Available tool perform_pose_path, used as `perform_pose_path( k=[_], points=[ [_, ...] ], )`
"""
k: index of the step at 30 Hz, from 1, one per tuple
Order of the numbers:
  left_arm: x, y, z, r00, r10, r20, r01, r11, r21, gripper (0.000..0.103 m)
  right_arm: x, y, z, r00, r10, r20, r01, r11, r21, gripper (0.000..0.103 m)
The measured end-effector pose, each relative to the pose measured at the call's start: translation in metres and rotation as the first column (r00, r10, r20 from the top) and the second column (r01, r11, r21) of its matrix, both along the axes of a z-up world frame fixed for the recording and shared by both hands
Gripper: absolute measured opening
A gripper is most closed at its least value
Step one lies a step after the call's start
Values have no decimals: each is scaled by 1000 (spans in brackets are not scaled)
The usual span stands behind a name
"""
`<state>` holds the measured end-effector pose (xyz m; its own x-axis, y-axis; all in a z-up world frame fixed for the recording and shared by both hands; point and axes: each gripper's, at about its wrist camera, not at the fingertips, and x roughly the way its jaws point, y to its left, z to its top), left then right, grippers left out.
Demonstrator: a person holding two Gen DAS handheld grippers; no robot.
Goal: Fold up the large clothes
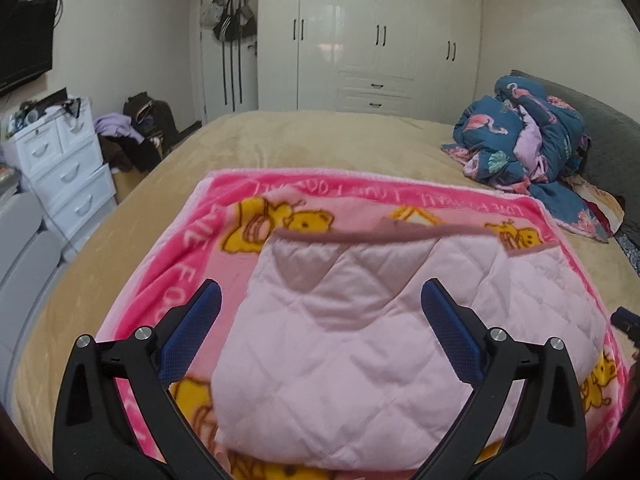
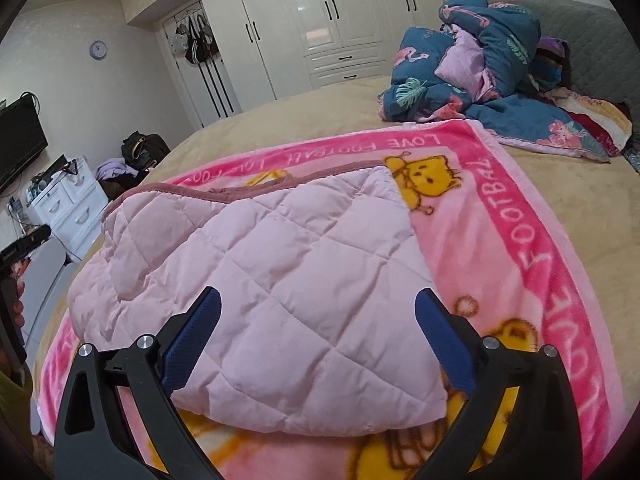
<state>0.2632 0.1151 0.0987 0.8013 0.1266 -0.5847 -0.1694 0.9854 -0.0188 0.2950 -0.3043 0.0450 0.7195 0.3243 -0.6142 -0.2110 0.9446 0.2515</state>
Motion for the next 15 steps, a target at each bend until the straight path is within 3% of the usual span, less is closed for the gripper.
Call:
perform_pose_path(
  k=[8,15],
  points=[
    [-16,45,-66,987,54,-150,-63,996,-56,94,8,-17,-20,998,-40,-42,38,998,-45,97],
    [-16,59,-106,980,-18,-200,-19,983,-184,94,32,-16,-45,994,-40,-97,34,997,-63,97]
  ],
)
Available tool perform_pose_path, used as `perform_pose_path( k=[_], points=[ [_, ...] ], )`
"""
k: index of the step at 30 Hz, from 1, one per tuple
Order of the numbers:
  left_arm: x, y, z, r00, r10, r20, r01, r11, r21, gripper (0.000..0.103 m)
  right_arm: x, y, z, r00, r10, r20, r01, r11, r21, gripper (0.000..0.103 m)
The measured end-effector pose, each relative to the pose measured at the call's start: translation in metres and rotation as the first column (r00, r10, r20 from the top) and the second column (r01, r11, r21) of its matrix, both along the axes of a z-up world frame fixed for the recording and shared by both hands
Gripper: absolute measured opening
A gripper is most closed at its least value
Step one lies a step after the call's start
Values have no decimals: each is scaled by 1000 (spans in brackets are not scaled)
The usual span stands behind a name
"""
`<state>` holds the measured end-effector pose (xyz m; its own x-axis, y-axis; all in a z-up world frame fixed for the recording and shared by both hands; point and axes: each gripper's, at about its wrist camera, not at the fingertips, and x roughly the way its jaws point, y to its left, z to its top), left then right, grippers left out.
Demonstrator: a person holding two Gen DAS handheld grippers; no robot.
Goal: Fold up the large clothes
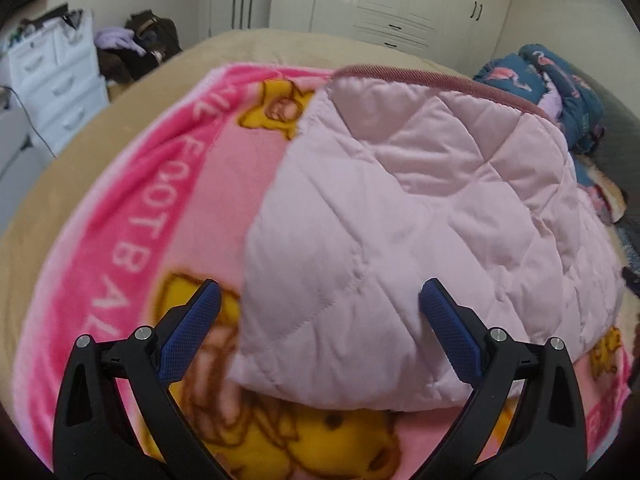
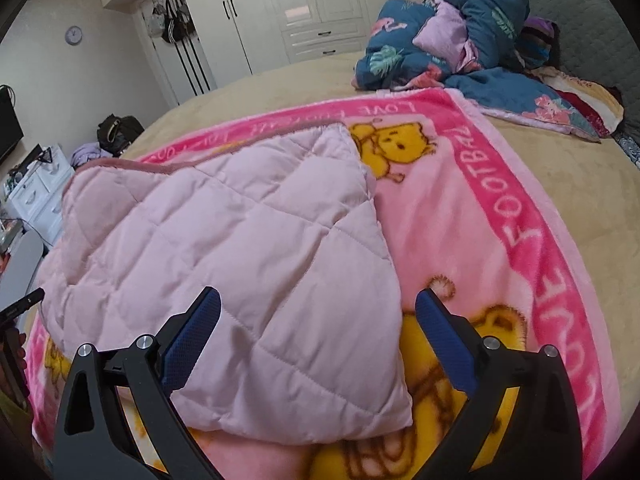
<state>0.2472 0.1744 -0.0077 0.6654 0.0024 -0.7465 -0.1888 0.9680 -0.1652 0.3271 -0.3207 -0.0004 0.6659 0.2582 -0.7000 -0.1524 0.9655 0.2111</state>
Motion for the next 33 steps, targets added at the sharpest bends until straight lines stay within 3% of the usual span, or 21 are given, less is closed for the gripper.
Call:
perform_pose_path(
  k=[4,6,8,9,10,12,13,15,23,28,33],
  points=[
    [10,-2,-6,1000,-15,4,15,999,-33,94,11,4,-12,1000,-3,-13,3,1000,-3,96],
    [13,-4,-6,1000,-4,19,5,1000,-25,93,13,3,-16,1000,3,-16,-3,1000,26,81],
    [15,-8,-6,1000,11,25,-11,1000,-4,72,13,3,-18,1000,8,-9,-8,1000,25,70],
    [16,-10,-6,1000,18,25,-18,1000,7,53,12,4,-18,1000,3,1,-3,1000,11,58],
    [18,-11,-4,999,22,28,-22,1000,12,42,11,4,-17,1000,-1,9,1,1000,4,53],
    [19,-15,0,999,19,42,-19,1000,15,26,8,2,-15,999,-4,32,4,1000,26,31],
    [20,-17,3,999,19,49,-20,999,25,20,6,1,-12,999,1,48,-2,999,40,27],
    [22,-19,15,997,19,81,-22,999,43,17,3,2,-2,996,8,84,-11,999,36,20],
    [69,-13,58,989,57,134,-66,996,63,14,35,-3,56,977,-55,204,38,996,85,18],
    [107,-11,41,994,92,59,-97,991,91,14,78,3,41,983,-114,143,107,993,60,17],
    [119,-12,20,994,104,23,-106,986,127,15,97,2,12,986,-146,83,144,989,36,17]
  ],
)
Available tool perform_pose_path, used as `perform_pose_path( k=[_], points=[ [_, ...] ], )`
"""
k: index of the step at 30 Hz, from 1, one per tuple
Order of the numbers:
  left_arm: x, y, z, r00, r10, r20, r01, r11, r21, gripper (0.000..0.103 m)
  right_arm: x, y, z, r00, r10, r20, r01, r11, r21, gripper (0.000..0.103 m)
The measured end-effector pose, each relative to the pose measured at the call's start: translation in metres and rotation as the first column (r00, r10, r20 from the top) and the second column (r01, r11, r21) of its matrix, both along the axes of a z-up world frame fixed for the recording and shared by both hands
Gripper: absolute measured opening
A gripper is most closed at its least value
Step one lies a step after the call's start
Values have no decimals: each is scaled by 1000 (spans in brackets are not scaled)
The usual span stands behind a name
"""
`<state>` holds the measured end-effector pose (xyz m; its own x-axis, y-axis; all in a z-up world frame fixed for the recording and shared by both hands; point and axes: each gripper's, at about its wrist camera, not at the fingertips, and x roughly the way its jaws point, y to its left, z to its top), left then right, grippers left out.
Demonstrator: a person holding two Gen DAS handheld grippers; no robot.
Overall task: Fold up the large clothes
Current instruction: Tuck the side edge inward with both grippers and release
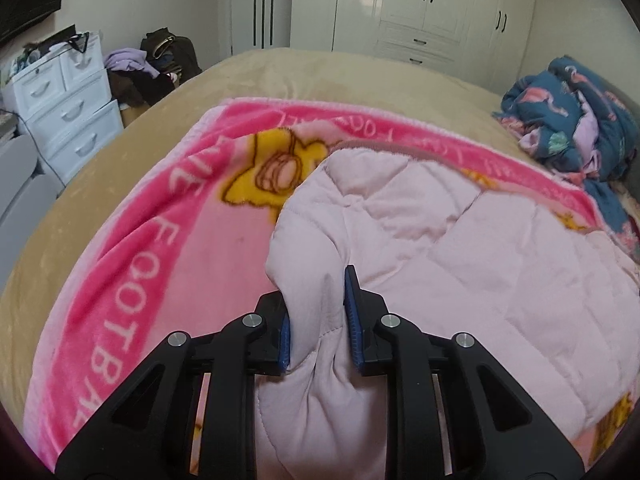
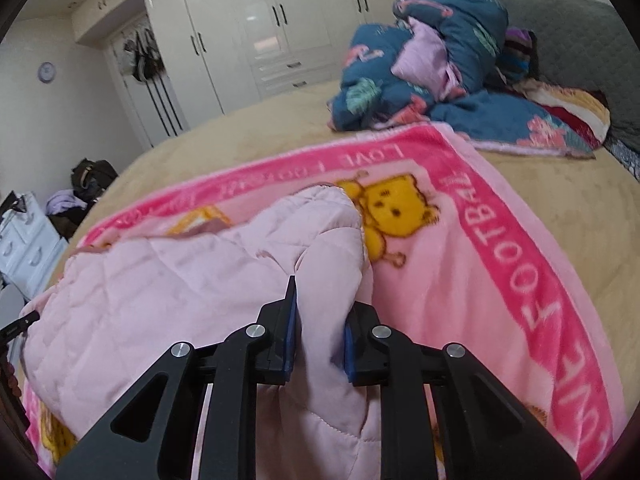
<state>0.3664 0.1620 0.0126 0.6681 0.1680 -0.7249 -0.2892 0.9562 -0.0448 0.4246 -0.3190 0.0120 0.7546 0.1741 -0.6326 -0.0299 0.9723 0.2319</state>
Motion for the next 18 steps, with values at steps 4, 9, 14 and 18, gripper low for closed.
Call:
perform_pose_path(
  k=[4,9,14,18],
  points=[
    [3,0,-7,1000,1,-13,-1,1000,1,15,4,-3,-17,999,-15,-37,15,1000,6,17],
    [4,2,-10,1000,2,-15,-2,1000,-5,16,6,-7,-31,996,-31,-81,31,999,6,17],
    [3,4,-11,1000,10,-22,-10,1000,-10,19,-2,-6,-31,995,-32,-97,32,999,0,20],
    [-1,5,-11,1000,15,-27,-15,1000,-14,22,-8,-12,-28,993,-37,-109,39,999,18,32]
  ],
)
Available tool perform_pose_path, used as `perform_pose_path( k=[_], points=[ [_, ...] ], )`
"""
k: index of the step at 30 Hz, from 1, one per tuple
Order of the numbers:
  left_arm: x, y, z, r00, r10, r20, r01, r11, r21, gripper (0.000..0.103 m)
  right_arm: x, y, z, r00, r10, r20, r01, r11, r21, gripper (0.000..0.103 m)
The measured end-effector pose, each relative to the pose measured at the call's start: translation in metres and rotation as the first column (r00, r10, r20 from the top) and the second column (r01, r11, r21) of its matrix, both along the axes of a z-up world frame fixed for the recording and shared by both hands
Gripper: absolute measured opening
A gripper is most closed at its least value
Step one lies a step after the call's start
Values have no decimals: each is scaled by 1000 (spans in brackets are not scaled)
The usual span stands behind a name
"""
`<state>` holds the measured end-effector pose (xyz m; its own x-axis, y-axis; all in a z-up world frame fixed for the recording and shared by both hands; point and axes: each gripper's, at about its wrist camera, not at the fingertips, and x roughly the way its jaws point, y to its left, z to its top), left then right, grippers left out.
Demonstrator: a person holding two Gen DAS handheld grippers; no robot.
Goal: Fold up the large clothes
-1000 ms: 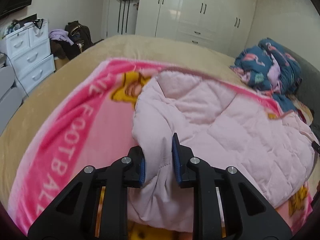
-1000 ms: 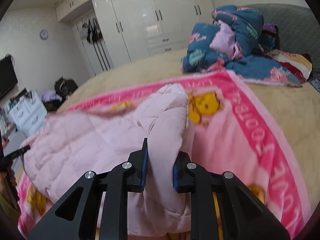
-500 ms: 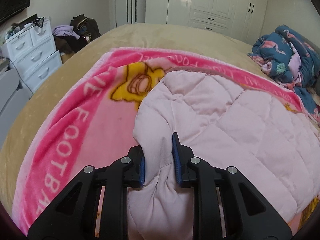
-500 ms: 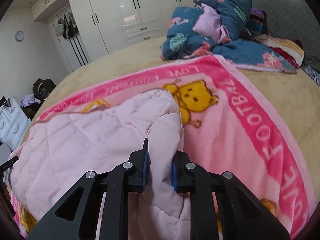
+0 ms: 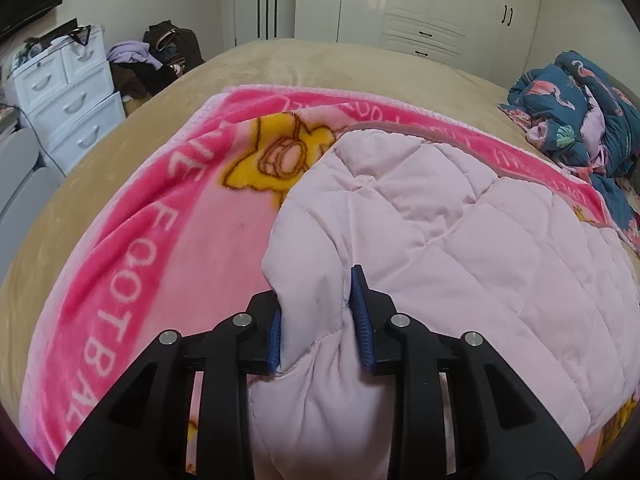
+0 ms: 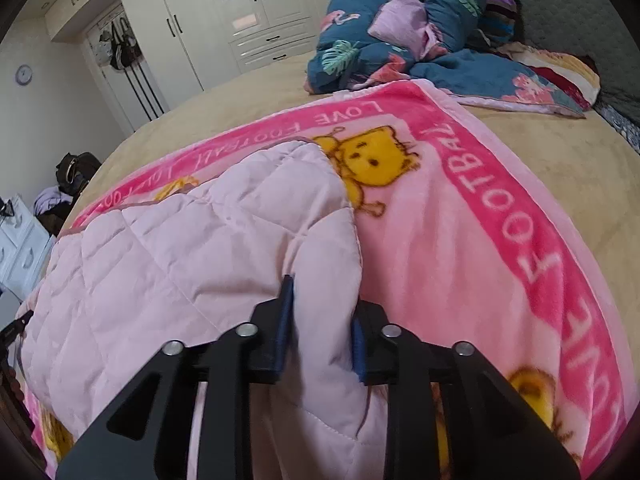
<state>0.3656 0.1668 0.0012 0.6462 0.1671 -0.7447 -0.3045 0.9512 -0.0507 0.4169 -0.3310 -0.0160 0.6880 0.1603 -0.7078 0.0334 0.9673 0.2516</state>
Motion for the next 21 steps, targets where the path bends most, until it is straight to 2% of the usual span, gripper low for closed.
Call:
perform_pose_path(
  k=[4,9,11,14,15,16,21],
  points=[
    [-3,0,1,1000,3,-6,-3,1000,0,24,-9,-4,4,1000,-6,5,6,1000,-6,46],
    [-10,0,5,1000,0,-10,0,1000,7,29,-25,-8,13,999,-17,28,17,1000,-1,75],
    [-14,0,7,1000,-3,-8,3,1000,11,33,-33,-9,18,999,-10,37,10,1000,14,83],
    [-23,0,13,1000,-8,2,8,1000,5,44,-43,-9,25,999,10,39,-12,999,39,84],
    [-27,-1,15,1000,-10,6,10,1000,4,52,-46,-8,27,999,17,41,-19,999,44,91],
    [-31,-1,18,1000,-9,11,9,1000,6,59,-51,-8,31,999,23,48,-25,998,50,94],
    [-51,-6,33,999,-11,33,11,1000,-2,84,-79,-4,59,989,65,134,-77,994,84,94]
  ],
)
